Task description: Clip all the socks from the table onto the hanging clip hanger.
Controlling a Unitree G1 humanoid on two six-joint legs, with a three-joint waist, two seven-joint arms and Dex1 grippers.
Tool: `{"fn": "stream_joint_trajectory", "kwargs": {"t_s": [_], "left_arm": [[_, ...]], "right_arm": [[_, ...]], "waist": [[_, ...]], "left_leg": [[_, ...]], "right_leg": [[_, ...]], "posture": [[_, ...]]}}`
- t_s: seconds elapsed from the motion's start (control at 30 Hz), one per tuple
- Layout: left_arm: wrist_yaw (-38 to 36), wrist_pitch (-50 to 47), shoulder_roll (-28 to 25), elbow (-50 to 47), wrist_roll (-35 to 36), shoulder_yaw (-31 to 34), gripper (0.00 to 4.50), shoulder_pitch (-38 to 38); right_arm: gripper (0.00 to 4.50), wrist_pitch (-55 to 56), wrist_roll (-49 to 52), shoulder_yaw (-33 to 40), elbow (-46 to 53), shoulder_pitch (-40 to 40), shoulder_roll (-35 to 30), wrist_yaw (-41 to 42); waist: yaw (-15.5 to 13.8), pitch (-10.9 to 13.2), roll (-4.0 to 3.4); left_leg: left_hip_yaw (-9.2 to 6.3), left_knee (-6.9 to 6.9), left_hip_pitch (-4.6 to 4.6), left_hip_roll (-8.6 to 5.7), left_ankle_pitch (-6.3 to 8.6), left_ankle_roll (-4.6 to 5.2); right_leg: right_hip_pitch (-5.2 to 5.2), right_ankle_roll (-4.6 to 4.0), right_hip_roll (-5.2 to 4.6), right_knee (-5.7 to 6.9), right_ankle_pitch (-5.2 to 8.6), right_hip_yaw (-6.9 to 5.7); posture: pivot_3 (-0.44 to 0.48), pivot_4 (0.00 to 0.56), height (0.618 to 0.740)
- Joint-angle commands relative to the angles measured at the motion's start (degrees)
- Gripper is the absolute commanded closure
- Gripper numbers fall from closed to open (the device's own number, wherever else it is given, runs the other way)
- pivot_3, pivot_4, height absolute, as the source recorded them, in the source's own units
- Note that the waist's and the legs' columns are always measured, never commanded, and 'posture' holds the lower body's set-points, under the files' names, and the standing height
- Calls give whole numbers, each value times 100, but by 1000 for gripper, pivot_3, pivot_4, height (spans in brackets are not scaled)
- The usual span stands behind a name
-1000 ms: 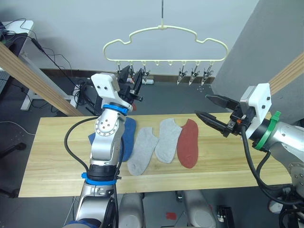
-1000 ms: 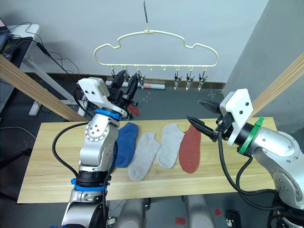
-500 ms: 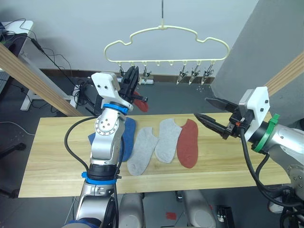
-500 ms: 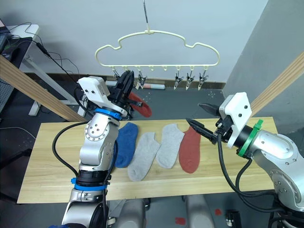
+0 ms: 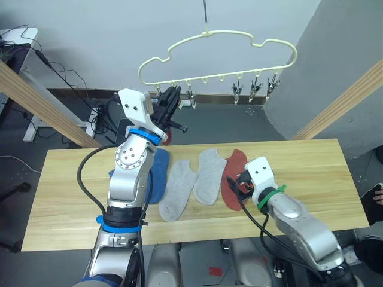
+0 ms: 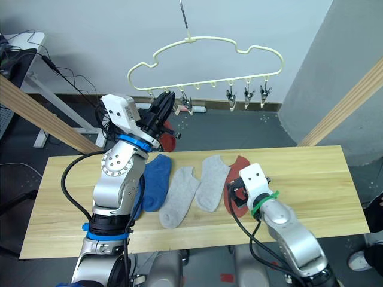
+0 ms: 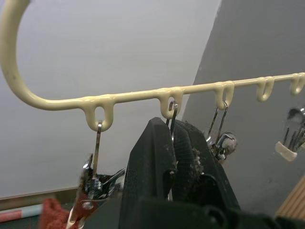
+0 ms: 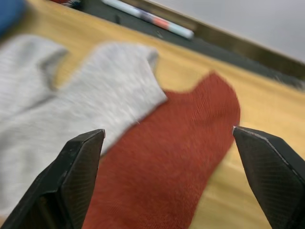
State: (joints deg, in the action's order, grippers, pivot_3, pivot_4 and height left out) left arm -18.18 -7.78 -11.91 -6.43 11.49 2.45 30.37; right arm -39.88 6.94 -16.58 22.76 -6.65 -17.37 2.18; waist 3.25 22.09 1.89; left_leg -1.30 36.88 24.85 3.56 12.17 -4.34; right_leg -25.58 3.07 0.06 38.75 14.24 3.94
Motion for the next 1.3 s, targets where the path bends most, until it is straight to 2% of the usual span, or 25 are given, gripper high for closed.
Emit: {"fn": "stream_joint_trajectory", "kwargs": {"t_s": [0.03, 0.27, 0.5, 0.6, 0.87, 0.97, 1.0, 1.13, 1.23, 1.3], "left_arm": [[-62, -33, -9, -342, 86, -36, 4500, -13], [-141, -130, -39, -391, 126, -8, 4500, -67], [-214, -216, -68, -458, 201, 4, 4500, -96], [-385, -350, -142, -491, 357, 25, 4500, -83], [-808, -910, -428, -566, 960, 193, 4500, 55], [-904, -1144, -492, -616, 1211, 274, 4500, 128], [-927, -1208, -511, -630, 1284, 297, 4500, 154], [-926, -1519, -556, -676, 1545, 388, 4500, 266], [-927, -1641, -583, -691, 1669, 427, 4500, 303], [-908, -1856, -566, -826, 1848, 415, 4500, 325]], "right_arm": [[22, 596, -408, 45, -538, -177, 242, -183], [22, 1060, -392, 476, -1508, -275, 827, -162], [22, 1112, -539, 408, -1763, -235, 915, 46], [610, 902, -640, 355, -1899, -202, 953, 34], [3470, 827, -736, 617, -1763, -91, 837, 70], [4466, 894, -821, 634, -1363, -112, 617, 207], [4466, 925, -875, 622, -1224, -131, 528, 259], [4466, 1719, -1948, -42, -699, -503, -564, 704], [4466, 1774, -1981, -113, -654, -730, -624, 917], [4466, 1938, -2072, -481, -718, -1229, -551, 1363]], "waist": [[-1, 0, 0], [-8, 0, 0], [-6, 0, 0], [-6, 0, 0], [-31, 0, 0], [-32, 0, -1], [-32, 0, -1], [-11, 2, -2], [8, 2, -1], [24, 2, -1]], "left_leg": [[1, 1, 1, 0, 0, 0], [1, -5, 1, -1, 1, 1], [0, -4, 1, -1, 1, 1], [0, -4, 0, -1, 1, 1], [-1, 0, 0, -3, 1, 1], [-2, -1, -1, -3, 1, 1], [-1, -1, 0, -2, 1, 1], [5, -1, 3, -7, 1, 1], [0, -5, 0, 2, 1, 0], [-6, -8, -2, 14, 0, 0]], "right_leg": [[0, 0, 0, -1, 0, 2], [0, 0, -1, -7, 0, 1], [1, 0, -1, -4, 0, 1], [1, 0, -1, -3, 0, 2], [5, 0, -3, -2, 0, 0], [4, 0, -3, -3, 0, 0], [4, 0, -3, -3, 0, 0], [-1, 1, -5, -6, 0, 7], [-2, 1, 4, -5, 0, 2], [-4, 0, 21, -2, 0, 3]], "posture": [[-81, 387, 740], [-70, 385, 740], [-66, 382, 740], [-65, 384, 740], [-69, 387, 740], [-68, 390, 740], [-66, 391, 740], [-67, 392, 740], [-81, 390, 740], [-80, 388, 740]]}}
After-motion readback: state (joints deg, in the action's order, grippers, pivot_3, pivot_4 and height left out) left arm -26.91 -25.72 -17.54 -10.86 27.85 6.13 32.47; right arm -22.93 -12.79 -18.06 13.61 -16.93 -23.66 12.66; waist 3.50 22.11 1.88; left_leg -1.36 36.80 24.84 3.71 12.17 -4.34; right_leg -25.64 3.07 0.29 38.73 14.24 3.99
